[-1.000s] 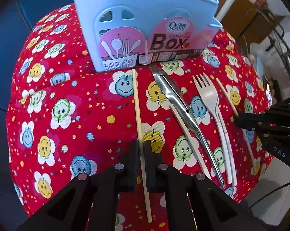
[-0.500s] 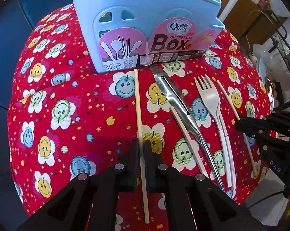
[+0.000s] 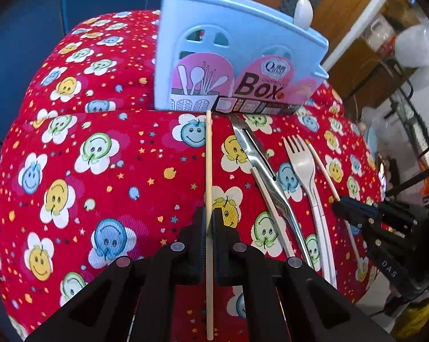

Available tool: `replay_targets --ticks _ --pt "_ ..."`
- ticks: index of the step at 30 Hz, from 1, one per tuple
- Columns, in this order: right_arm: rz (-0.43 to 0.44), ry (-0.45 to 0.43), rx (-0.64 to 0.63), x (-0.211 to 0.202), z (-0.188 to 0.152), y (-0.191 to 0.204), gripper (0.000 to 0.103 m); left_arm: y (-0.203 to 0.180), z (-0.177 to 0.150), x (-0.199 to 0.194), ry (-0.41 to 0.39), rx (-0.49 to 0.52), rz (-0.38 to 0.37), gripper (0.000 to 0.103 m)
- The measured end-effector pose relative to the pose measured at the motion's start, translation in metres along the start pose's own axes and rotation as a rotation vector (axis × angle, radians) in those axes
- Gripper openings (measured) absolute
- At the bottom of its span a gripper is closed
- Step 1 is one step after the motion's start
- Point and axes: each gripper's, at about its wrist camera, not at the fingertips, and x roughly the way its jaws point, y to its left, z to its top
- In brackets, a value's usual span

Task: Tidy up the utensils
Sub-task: 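Lift the chopstick over the box with left tool while right carries its chopstick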

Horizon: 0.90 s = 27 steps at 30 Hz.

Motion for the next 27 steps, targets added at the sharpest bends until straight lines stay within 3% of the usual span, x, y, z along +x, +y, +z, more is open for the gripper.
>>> replay_targets --ticks 11,20,27 --pt "-0.017 -0.217 -0.030 -0.037 -0.007 0.020 0.006 0.009 -0.015 -0.023 -0.152 -0.066 -0.101 0.004" --pt "0.011 -0.353 -0.035 -0.049 -0.002 0.021 0.006 -0.008 -0.018 -0.055 -0.349 -0.027 -0.094 0.004" --pt "0.041 -0.434 -0.022 -0.055 0.009 0.020 0.006 -0.013 -0.003 -0.081 -0.494 0.006 -0.065 0.004"
